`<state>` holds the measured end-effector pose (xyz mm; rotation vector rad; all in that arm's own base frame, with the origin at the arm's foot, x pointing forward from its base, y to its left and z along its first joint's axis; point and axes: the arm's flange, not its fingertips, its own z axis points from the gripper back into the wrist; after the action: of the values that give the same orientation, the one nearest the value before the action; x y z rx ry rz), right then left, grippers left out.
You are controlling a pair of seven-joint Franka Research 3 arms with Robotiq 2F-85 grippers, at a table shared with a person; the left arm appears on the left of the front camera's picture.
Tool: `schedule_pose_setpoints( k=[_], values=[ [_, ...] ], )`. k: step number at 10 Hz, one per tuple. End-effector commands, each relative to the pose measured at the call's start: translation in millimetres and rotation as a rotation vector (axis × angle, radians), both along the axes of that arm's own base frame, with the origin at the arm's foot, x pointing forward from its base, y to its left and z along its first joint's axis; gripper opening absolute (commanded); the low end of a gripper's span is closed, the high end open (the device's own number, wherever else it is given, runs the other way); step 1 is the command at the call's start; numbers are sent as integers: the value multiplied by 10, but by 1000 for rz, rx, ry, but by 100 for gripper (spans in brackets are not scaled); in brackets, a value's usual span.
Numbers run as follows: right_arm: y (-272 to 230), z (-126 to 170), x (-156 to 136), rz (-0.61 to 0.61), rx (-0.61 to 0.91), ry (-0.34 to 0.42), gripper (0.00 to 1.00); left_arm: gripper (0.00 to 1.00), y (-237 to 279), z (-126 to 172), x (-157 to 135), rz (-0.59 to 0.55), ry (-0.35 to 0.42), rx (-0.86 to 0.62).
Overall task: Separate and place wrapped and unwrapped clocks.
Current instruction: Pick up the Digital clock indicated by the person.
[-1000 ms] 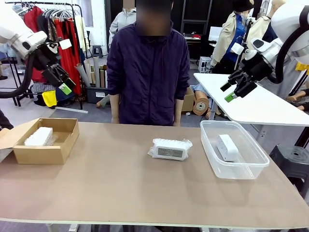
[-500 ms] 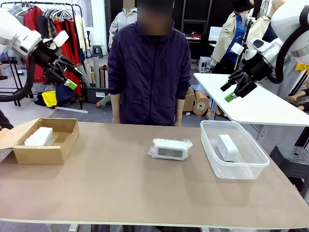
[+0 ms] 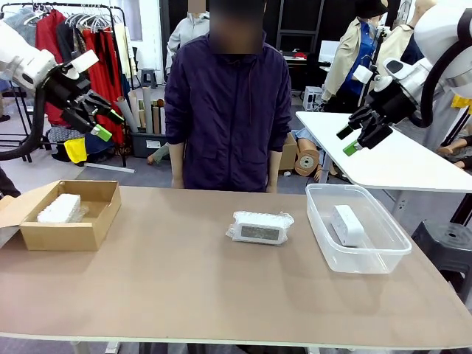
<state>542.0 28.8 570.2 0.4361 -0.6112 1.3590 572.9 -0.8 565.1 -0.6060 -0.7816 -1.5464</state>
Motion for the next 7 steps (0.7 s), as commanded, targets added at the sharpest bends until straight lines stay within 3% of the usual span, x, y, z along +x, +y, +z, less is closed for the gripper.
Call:
schedule_pose_setpoints(
  k=[1, 7],
  values=[
    [-1, 28, 10, 4, 2, -2, 100, 100, 15, 33, 17, 27, 18, -24],
    [-1, 28, 10, 4, 2, -2, 100, 100, 10, 3, 3, 5, 3, 0]
  ],
)
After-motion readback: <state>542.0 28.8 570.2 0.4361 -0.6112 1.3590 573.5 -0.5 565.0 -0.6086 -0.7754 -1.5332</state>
